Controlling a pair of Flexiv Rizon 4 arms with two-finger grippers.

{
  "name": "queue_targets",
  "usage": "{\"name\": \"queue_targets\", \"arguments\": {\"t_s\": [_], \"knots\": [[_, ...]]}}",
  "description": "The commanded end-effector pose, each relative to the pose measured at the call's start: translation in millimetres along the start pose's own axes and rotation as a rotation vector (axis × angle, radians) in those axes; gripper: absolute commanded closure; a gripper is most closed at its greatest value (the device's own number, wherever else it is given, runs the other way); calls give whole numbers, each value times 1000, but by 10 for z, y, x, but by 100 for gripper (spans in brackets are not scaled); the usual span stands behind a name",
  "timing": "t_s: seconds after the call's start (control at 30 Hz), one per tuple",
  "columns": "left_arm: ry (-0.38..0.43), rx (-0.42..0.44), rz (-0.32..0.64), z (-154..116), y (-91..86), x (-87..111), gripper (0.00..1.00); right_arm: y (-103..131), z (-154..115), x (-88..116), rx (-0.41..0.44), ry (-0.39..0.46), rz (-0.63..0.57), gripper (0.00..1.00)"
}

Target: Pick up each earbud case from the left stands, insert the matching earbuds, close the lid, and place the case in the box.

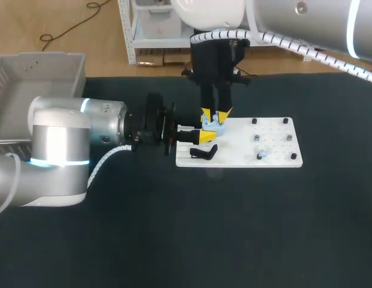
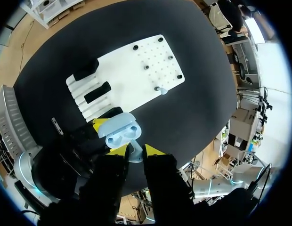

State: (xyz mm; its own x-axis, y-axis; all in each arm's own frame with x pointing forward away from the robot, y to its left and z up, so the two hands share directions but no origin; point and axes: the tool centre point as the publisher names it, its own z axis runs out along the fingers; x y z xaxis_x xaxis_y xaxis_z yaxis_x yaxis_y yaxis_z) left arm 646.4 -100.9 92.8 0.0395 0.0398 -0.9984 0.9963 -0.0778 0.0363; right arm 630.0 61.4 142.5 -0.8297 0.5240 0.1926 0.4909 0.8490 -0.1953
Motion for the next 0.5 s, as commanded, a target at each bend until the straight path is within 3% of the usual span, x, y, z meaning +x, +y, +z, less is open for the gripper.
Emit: {"name": "queue_targets", "arguments": {"t_s": [0.03,0.5], "knots": [[1,-4,1,7,-8,1,100,-2,19,-19,-3,-1,3,100],[1,-4,1,7,-8,1,100,3,44,-77,2,5,14,100]]}}
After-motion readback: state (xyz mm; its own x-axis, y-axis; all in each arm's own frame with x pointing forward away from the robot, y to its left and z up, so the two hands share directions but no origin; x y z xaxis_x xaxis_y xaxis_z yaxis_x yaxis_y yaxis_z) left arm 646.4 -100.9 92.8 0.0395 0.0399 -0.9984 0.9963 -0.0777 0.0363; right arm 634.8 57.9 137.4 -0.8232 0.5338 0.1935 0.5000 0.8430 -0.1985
